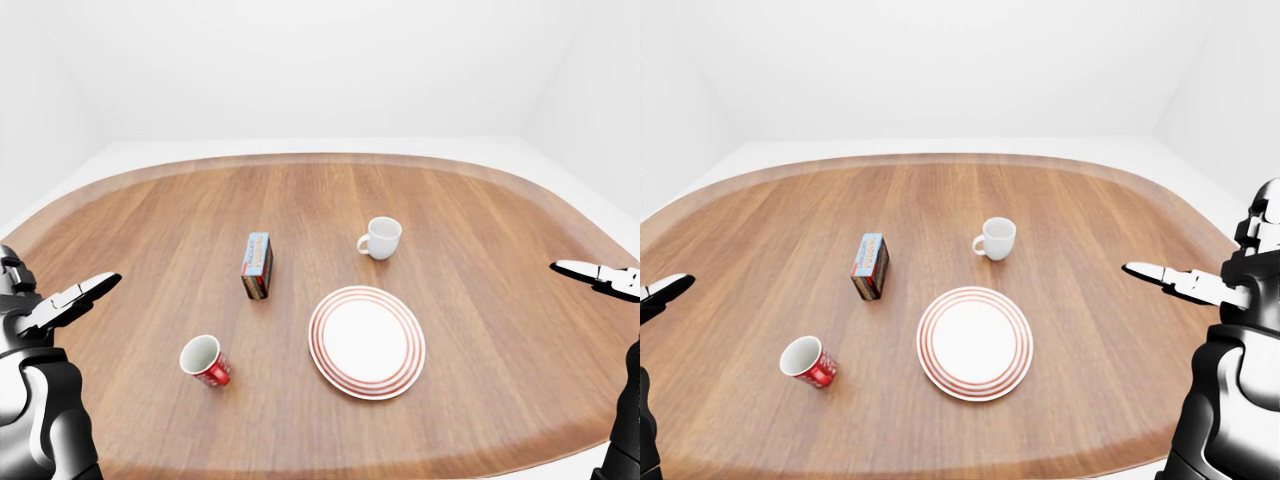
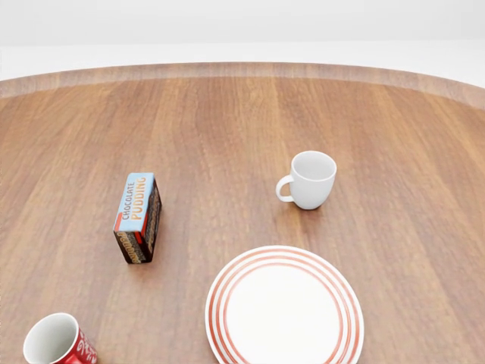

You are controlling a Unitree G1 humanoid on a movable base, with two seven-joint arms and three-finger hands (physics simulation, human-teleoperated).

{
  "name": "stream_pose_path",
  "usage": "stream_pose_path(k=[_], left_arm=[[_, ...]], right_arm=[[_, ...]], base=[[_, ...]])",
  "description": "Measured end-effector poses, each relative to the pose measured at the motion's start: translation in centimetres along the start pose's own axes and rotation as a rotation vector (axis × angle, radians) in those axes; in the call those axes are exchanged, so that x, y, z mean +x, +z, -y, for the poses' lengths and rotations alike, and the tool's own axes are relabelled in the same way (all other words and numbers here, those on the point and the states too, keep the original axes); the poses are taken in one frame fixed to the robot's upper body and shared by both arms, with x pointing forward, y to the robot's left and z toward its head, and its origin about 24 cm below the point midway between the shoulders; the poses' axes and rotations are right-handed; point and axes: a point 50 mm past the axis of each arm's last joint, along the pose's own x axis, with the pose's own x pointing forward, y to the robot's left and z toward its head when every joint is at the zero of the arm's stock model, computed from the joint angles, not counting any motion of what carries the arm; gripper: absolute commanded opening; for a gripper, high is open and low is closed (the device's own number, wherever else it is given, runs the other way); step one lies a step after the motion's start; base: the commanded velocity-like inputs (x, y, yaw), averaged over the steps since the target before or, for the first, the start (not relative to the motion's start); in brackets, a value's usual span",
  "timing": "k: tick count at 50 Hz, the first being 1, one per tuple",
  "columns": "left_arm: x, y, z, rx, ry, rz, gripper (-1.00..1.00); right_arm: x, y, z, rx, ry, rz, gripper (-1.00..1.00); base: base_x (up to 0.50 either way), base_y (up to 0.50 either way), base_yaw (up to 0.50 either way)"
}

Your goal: Pick up the red mug and put it on the plate

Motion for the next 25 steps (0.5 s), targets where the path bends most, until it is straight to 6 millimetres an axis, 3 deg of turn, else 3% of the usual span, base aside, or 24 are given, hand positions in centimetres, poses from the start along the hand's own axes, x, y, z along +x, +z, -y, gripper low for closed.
stream_pose_path(k=[12,25], left_arm=[[-0.02,-0.16,-0.14,0.006,0.004,-0.007,1.00],[-0.02,-0.37,-0.19,0.008,0.005,-0.017,1.00]], right_arm=[[-0.08,-0.11,0.13,0.002,-0.009,-0.006,1.00],[-0.18,-0.20,0.13,-0.004,-0.007,-0.011,1.00]], base=[[0.00,0.02,0.00],[0.01,0.49,0.00]])
